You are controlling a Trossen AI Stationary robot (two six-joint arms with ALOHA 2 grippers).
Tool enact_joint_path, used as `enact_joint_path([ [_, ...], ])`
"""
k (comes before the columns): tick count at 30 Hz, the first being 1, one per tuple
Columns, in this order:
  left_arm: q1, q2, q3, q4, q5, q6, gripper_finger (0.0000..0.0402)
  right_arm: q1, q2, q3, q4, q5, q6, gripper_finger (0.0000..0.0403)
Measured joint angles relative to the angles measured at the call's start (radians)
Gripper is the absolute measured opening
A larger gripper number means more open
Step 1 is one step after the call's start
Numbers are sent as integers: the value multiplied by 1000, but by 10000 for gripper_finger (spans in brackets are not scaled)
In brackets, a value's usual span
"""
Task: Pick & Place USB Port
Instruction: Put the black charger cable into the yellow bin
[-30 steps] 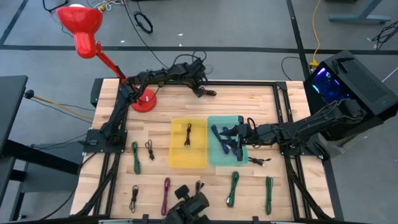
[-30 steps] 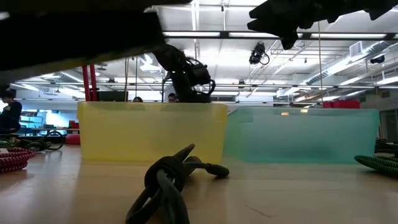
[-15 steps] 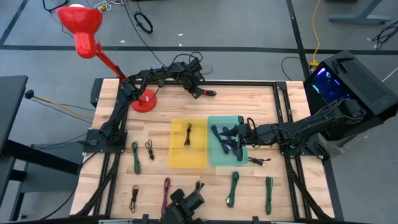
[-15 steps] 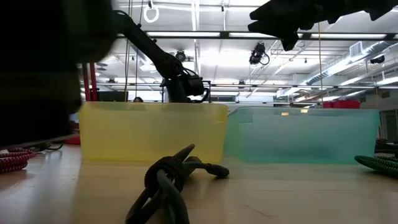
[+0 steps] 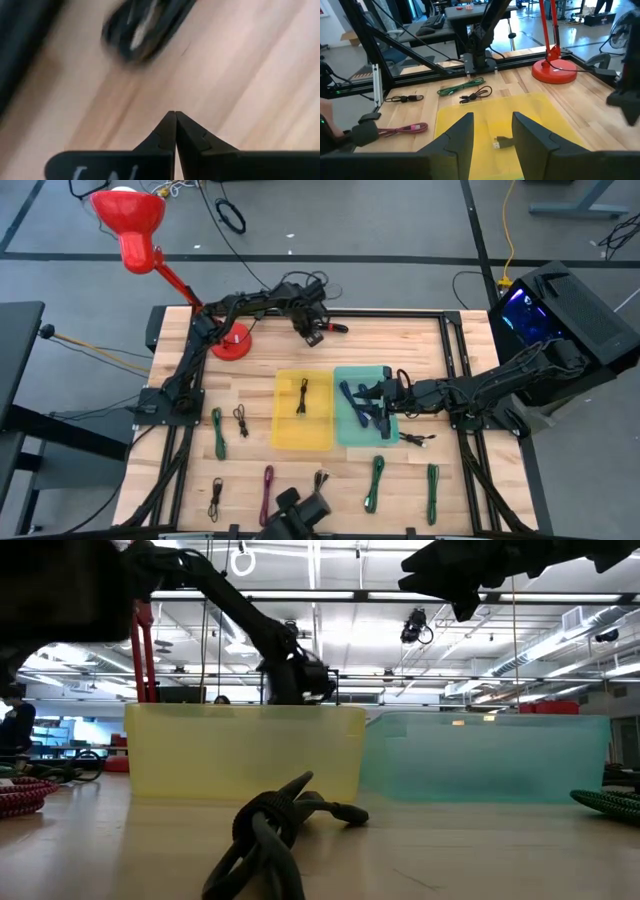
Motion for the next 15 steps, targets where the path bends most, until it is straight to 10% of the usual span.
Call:
enact_joint_path([
  [11,-10,-178,10,-4,155,57,21,-49,0,0,-97,152,30,136],
  [15,-56,-291,7,6,162,85,19,-144,0,0,-95,56,27,136],
])
